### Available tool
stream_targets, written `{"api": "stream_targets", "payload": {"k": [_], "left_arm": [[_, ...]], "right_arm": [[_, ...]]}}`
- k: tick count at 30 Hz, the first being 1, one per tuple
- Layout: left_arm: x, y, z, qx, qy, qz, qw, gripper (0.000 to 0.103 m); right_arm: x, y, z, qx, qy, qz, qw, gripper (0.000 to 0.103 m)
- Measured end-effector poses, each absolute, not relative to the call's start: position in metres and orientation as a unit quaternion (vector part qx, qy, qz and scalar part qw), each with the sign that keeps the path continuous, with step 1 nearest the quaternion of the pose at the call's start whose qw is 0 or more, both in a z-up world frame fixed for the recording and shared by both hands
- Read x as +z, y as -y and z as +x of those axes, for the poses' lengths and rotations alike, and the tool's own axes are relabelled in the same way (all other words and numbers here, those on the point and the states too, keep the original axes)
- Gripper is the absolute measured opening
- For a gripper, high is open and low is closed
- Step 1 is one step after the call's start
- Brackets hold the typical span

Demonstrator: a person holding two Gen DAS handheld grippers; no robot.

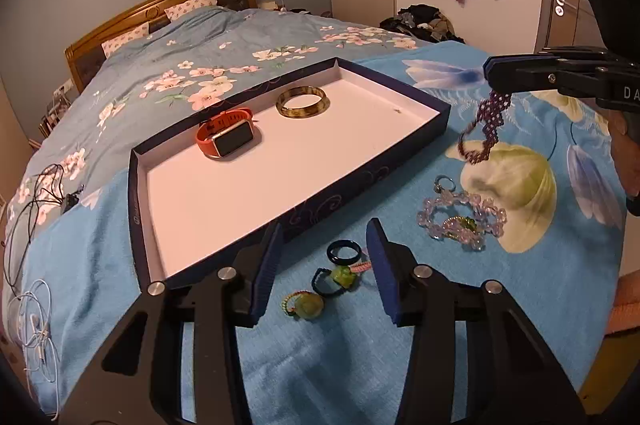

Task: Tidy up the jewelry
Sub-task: 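Grasp the purple beaded bracelet with the right tool and lift it, then grasp the black ring with the left tool while the right tool holds the purple bracelet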

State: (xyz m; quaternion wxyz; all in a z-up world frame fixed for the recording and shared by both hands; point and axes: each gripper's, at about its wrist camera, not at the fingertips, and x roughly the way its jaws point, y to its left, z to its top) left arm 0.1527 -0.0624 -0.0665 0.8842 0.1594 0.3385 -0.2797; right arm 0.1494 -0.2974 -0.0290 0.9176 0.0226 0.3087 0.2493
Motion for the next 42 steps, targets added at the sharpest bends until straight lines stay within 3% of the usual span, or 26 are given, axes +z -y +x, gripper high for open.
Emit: {"api": "stream_targets", "payload": {"k": [3, 8, 16, 37, 39, 40, 42], "left_arm": [[-0.07, 0.063, 0.16, -0.283, -0.35, 0.154, 0.88, 0.034], [-0.079, 0.067, 0.165, -0.295, -0.365, 0.16, 0.868, 0.034], [-0.096, 0.074, 0.165, -0.304, -0.392, 0.179, 0.849, 0.015], [-0.088, 0.065, 0.17, -0.311, -0.386, 0.135, 0.858, 0.014], [-0.091, 0.066, 0.172, -0.305, -0.391, 0.135, 0.857, 0.018], [-0.092, 0.067, 0.174, -0.302, -0.394, 0.139, 0.857, 0.026], [-0.094, 0.069, 0.175, -0.297, -0.396, 0.144, 0.857, 0.028]], "right_arm": [[-0.03, 0.301, 0.152, 0.248, -0.308, 0.03, 0.918, 0.003], [-0.035, 0.299, 0.152, 0.253, -0.313, 0.034, 0.915, 0.003], [-0.039, 0.298, 0.155, 0.256, -0.32, 0.036, 0.911, 0.003], [-0.031, 0.291, 0.16, 0.264, -0.312, 0.027, 0.912, 0.003], [-0.031, 0.291, 0.16, 0.266, -0.312, 0.027, 0.912, 0.003], [-0.031, 0.29, 0.16, 0.266, -0.313, 0.027, 0.911, 0.003], [-0.032, 0.29, 0.162, 0.268, -0.314, 0.028, 0.91, 0.003]]}}
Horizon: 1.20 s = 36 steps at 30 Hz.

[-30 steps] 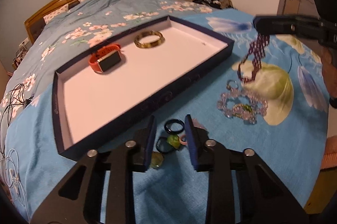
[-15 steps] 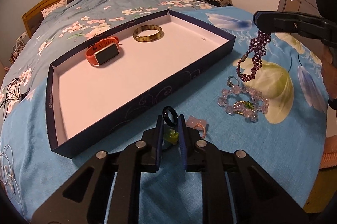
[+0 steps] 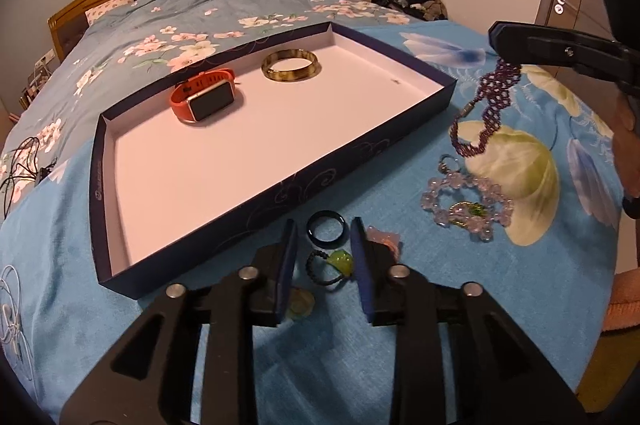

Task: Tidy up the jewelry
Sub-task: 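Grasp the black ring with the left tool while the right tool holds the purple bracelet, then place the black ring in the box with the left tool while the right tool drops the purple bracelet there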

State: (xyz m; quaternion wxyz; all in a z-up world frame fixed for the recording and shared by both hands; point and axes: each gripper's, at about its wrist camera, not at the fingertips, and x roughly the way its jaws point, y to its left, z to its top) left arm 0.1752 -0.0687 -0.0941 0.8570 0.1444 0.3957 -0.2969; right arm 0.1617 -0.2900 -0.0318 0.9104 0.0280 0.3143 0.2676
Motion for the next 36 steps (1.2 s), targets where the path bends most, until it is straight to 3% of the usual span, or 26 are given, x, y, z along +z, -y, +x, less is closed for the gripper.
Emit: {"api": "stream_targets", "payload": {"k": [12, 30, 36], "left_arm": [[-0.096, 0.075, 0.175, -0.291, -0.398, 0.153, 0.856, 0.022], [-0.041, 0.055, 0.192, -0.267, -0.337, 0.129, 0.893, 0.022], [-0.045, 0.055, 0.202, -0.264, -0.345, 0.128, 0.892, 0.022]], "right_arm": [[-0.032, 0.288, 0.162, 0.268, -0.313, 0.027, 0.911, 0.003], [-0.003, 0.276, 0.2, 0.272, -0.28, 0.014, 0.921, 0.001], [-0.02, 0.271, 0.202, 0.274, -0.322, -0.009, 0.906, 0.004]]}}
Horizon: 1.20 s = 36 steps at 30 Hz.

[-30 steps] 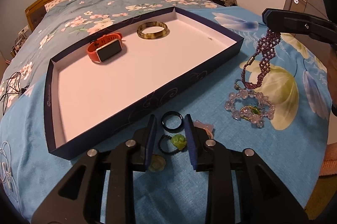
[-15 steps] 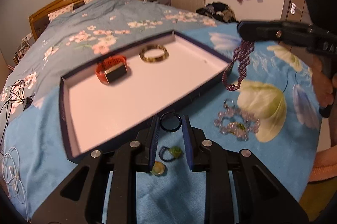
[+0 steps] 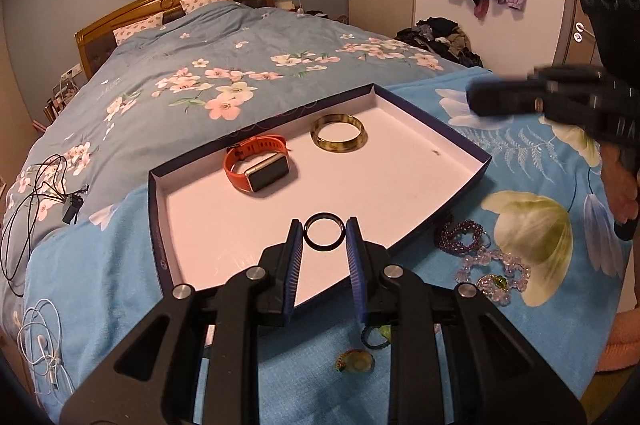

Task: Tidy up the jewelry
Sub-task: 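Place the black ring in the box with the left tool while the right tool drops the purple bracelet there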

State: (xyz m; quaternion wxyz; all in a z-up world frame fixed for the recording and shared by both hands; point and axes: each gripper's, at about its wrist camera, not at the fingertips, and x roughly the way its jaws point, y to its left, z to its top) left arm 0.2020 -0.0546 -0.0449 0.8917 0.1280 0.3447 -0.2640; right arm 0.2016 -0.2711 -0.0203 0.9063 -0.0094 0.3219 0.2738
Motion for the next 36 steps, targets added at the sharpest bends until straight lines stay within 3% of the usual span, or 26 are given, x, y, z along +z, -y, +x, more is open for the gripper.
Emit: {"api": "stream_targets", "payload": {"k": [3, 6, 7, 11, 14, 16, 17, 18, 19, 21, 36], "left_arm": [[-0.049, 0.054, 0.201, -0.267, -0.346, 0.126, 0.891, 0.022], [-0.05, 0.053, 0.202, -0.268, -0.348, 0.124, 0.89, 0.022], [-0.051, 0.053, 0.202, -0.267, -0.349, 0.123, 0.89, 0.022], [-0.053, 0.052, 0.202, -0.266, -0.351, 0.121, 0.89, 0.022], [-0.053, 0.051, 0.201, -0.265, -0.353, 0.12, 0.89, 0.022], [-0.053, 0.051, 0.201, -0.264, -0.354, 0.12, 0.889, 0.022], [-0.054, 0.051, 0.201, -0.263, -0.354, 0.12, 0.889, 0.022], [-0.054, 0.051, 0.201, -0.263, -0.355, 0.12, 0.889, 0.022], [-0.054, 0.051, 0.201, -0.263, -0.355, 0.12, 0.889, 0.022], [-0.054, 0.051, 0.201, -0.265, -0.355, 0.119, 0.889, 0.022], [-0.042, 0.05, 0.211, -0.252, -0.34, 0.125, 0.897, 0.022]], "right_arm": [[-0.041, 0.269, 0.194, 0.274, -0.358, -0.026, 0.892, 0.018], [-0.064, 0.268, 0.19, 0.261, -0.393, -0.04, 0.881, 0.021], [-0.071, 0.268, 0.191, 0.259, -0.405, -0.036, 0.876, 0.026], [-0.089, 0.265, 0.195, 0.255, -0.43, -0.032, 0.866, 0.027], [-0.095, 0.258, 0.199, 0.256, -0.437, -0.032, 0.862, 0.035], [-0.099, 0.251, 0.201, 0.244, -0.44, -0.053, 0.862, 0.032], [-0.101, 0.248, 0.203, 0.24, -0.442, -0.06, 0.862, 0.027], [-0.103, 0.247, 0.203, 0.241, -0.444, -0.064, 0.86, 0.014], [-0.104, 0.246, 0.202, 0.241, -0.444, -0.063, 0.86, 0.007], [-0.102, 0.251, 0.201, 0.238, -0.44, -0.061, 0.864, 0.004], [-0.04, 0.27, 0.209, 0.249, -0.357, -0.034, 0.9, 0.004]]}}
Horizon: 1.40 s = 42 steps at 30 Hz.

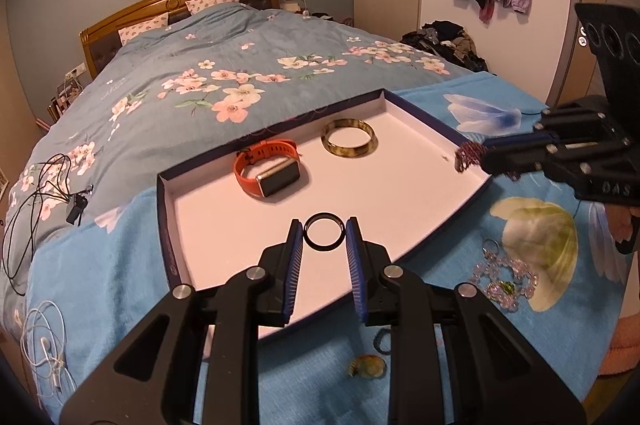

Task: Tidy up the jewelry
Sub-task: 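Place the black ring in the box with the left tool while the right tool drops the purple bracelet there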

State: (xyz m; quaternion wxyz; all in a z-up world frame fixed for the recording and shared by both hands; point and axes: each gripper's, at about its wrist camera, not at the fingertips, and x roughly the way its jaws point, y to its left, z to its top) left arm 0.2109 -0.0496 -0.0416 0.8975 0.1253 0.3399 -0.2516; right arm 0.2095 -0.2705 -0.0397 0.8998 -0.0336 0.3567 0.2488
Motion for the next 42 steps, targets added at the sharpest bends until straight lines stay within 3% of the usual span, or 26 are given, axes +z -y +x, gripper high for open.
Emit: {"api": "stream_targets", "payload": {"k": [26, 33, 40, 42], "left_arm": [[-0.074, 0.06, 0.291, -0.214, -0.403, 0.123, 0.882, 0.022], [-0.081, 0.063, 0.3, -0.21, -0.414, 0.118, 0.878, 0.023], [-0.087, 0.066, 0.306, -0.204, -0.42, 0.121, 0.876, 0.023], [-0.087, 0.066, 0.307, -0.202, -0.421, 0.12, 0.876, 0.029]], "right_arm": [[-0.088, 0.248, 0.303, 0.221, -0.412, -0.074, 0.881, 0.005], [-0.083, 0.255, 0.299, 0.215, -0.407, -0.061, 0.886, 0.01], [-0.086, 0.257, 0.291, 0.213, -0.412, -0.065, 0.884, 0.023], [-0.087, 0.258, 0.289, 0.212, -0.414, -0.062, 0.883, 0.023]]}}
